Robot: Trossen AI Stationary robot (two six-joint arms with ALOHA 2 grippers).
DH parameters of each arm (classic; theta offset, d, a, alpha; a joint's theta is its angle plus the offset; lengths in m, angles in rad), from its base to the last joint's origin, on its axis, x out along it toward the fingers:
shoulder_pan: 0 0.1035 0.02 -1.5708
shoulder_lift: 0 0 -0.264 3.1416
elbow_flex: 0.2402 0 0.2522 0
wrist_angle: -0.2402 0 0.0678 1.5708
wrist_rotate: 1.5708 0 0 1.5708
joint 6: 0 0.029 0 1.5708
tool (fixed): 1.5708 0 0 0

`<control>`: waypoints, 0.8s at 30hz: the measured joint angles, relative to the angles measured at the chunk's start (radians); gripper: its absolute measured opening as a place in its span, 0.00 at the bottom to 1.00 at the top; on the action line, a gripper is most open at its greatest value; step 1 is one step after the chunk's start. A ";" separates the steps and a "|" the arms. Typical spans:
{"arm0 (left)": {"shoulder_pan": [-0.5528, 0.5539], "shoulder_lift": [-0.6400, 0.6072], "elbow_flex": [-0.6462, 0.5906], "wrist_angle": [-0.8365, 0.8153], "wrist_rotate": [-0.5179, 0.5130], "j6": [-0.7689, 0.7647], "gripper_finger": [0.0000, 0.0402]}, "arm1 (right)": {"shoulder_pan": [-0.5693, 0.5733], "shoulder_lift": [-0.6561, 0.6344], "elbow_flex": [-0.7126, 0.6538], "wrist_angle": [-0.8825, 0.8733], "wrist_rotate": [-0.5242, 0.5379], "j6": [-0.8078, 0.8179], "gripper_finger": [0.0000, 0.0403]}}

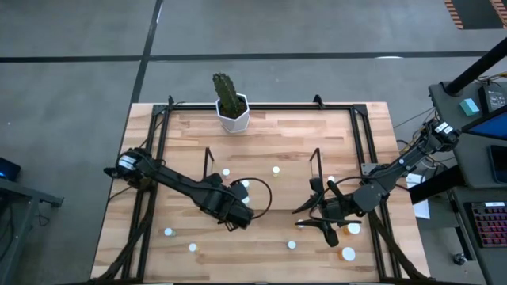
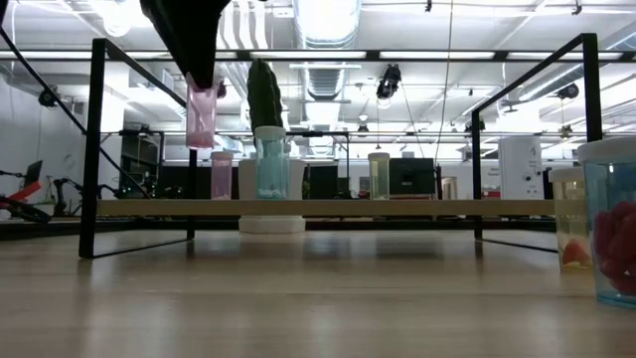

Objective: Pick and place medicine bottles onto shelf by color
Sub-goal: Put the pink pill bottle on the shelf aligned with the other pink pill bottle

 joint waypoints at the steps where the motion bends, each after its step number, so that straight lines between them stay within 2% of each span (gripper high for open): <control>1: 0.002 0.000 0.000 0.000 -0.001 0.003 0.25 | 0.000 0.000 0.000 0.000 0.000 0.000 0.33; 14: 0.050 0.000 -0.074 0.013 -0.036 0.040 0.25 | 0.003 0.000 0.000 0.000 0.000 -0.001 0.33; 24: 0.091 0.000 -0.144 0.146 -0.024 0.055 0.25 | 0.004 0.000 0.000 0.000 0.000 0.000 0.33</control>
